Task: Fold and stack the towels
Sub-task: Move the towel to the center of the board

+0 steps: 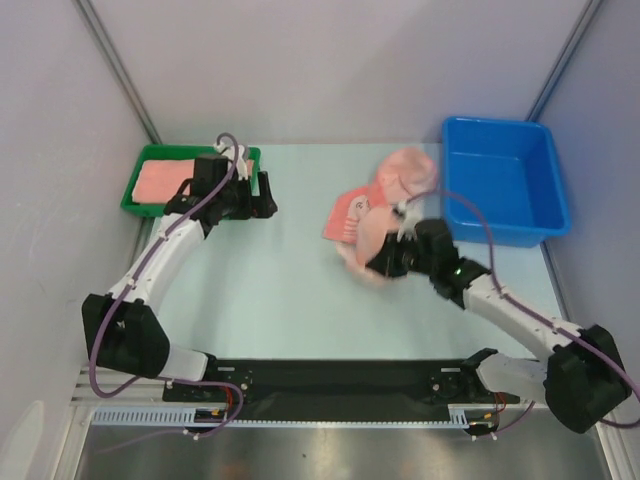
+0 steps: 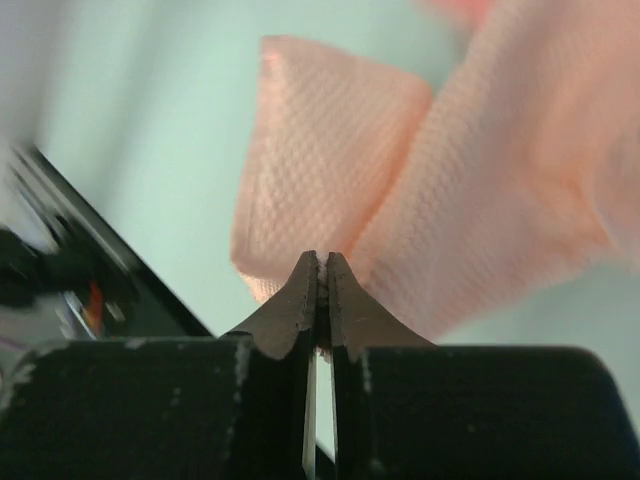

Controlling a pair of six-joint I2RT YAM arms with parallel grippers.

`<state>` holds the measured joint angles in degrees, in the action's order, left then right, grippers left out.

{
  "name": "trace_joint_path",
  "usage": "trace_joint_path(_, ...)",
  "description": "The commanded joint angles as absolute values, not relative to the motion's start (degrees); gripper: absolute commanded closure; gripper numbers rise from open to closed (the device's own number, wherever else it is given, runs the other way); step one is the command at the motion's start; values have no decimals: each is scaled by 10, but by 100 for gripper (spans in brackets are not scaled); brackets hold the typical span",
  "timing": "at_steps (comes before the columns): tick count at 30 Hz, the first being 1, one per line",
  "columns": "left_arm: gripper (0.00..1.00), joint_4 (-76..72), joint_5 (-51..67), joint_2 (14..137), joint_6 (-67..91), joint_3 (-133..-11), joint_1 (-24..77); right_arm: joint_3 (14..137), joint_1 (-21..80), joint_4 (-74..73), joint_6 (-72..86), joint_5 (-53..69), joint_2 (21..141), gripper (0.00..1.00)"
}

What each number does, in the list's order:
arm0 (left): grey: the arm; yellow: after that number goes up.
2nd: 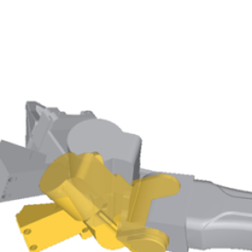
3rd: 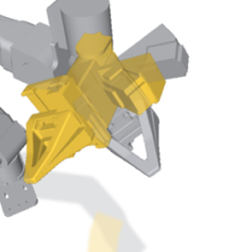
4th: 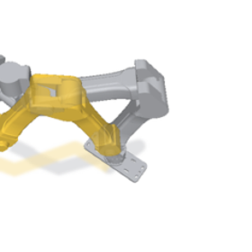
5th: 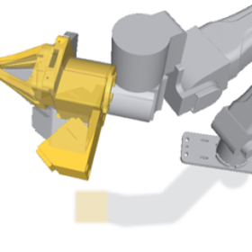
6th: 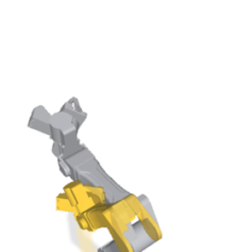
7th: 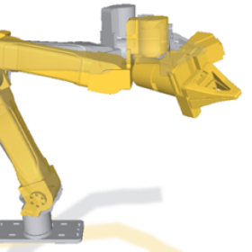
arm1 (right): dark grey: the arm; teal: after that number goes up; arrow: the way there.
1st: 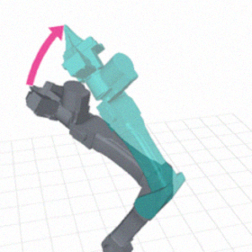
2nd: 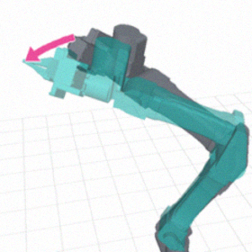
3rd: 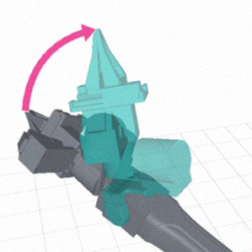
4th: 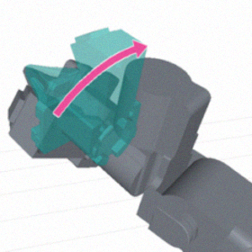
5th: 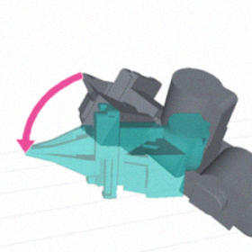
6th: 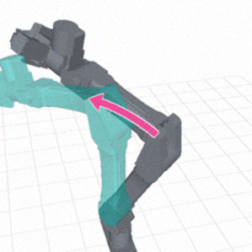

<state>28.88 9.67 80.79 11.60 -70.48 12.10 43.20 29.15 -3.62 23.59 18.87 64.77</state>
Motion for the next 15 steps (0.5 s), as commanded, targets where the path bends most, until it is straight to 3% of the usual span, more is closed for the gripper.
trace_joint_path(1, 3, 266, 112, 793, 128, -665, 120, 334, 359, 38, 296, 162, 637, 91)
trace_joint_path(7, 5, 236, 161, 815, 146, -629, 128, 426, 374, -77, 233, 121, 647, 70)
trace_joint_path(11, 9, 219, 185, 845, 182, -634, 174, 532, 339, -156, 221, 54, 675, 39)
trace_joint_path(15, 10, 154, 177, 861, 214, -621, 253, 612, 255, -129, 212, 11, 763, 32)
